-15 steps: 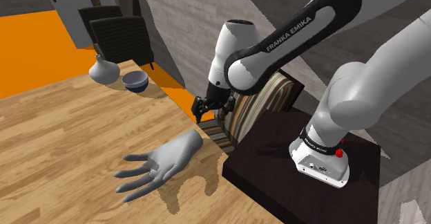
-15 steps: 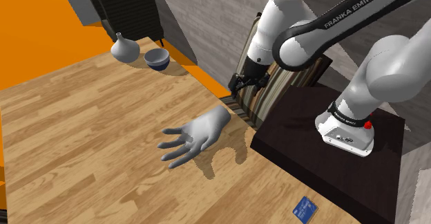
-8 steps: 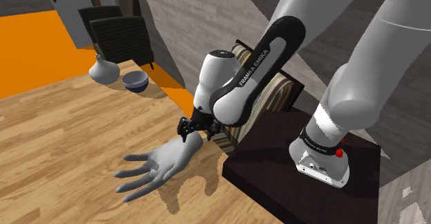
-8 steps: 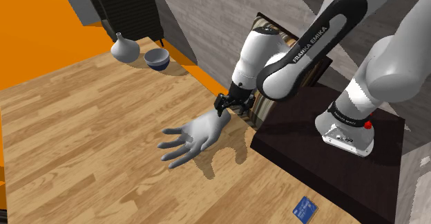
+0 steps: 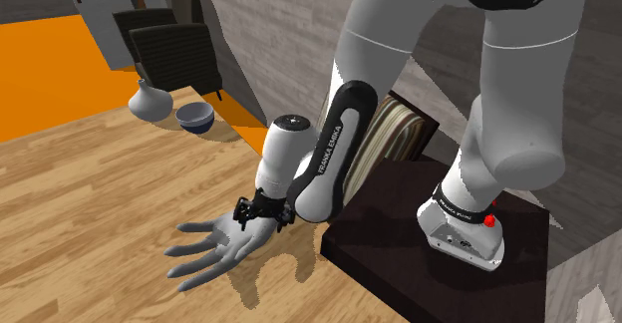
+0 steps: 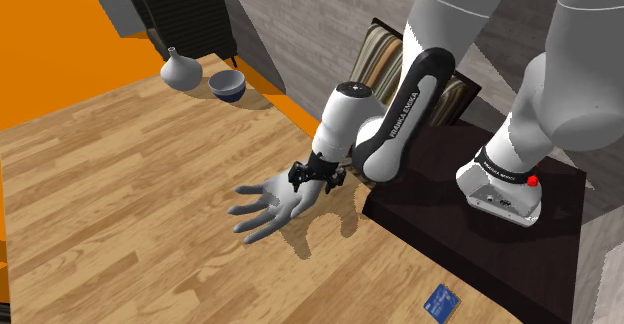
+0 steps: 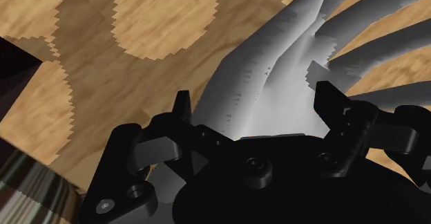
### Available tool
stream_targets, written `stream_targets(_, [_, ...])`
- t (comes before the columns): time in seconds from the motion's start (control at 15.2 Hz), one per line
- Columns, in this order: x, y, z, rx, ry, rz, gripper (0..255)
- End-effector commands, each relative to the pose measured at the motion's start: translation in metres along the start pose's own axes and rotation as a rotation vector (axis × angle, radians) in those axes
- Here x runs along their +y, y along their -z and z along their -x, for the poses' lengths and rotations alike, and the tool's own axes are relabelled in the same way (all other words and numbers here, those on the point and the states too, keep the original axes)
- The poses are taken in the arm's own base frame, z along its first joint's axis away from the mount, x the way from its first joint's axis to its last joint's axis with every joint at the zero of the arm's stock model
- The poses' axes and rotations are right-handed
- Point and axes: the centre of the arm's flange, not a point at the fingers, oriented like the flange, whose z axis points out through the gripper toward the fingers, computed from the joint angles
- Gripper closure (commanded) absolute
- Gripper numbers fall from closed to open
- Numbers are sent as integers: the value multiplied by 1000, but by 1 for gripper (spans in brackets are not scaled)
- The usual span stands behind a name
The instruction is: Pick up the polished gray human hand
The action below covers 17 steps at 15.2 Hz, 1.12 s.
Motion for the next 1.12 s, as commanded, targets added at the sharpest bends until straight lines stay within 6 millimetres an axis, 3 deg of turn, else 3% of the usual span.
stream_targets(0.0, [-1,-12,-1,2,-10,-2,0])
stream_targets(0.4, [9,-45,-4,2,-10,-2,0])
stream_targets(0.53, [9,-45,-4,2,-10,-2,0])
stream_targets(0.59, [9,-45,-4,2,-10,-2,255])
stream_targets(1.06, [9,-45,-4,2,-10,-2,255])
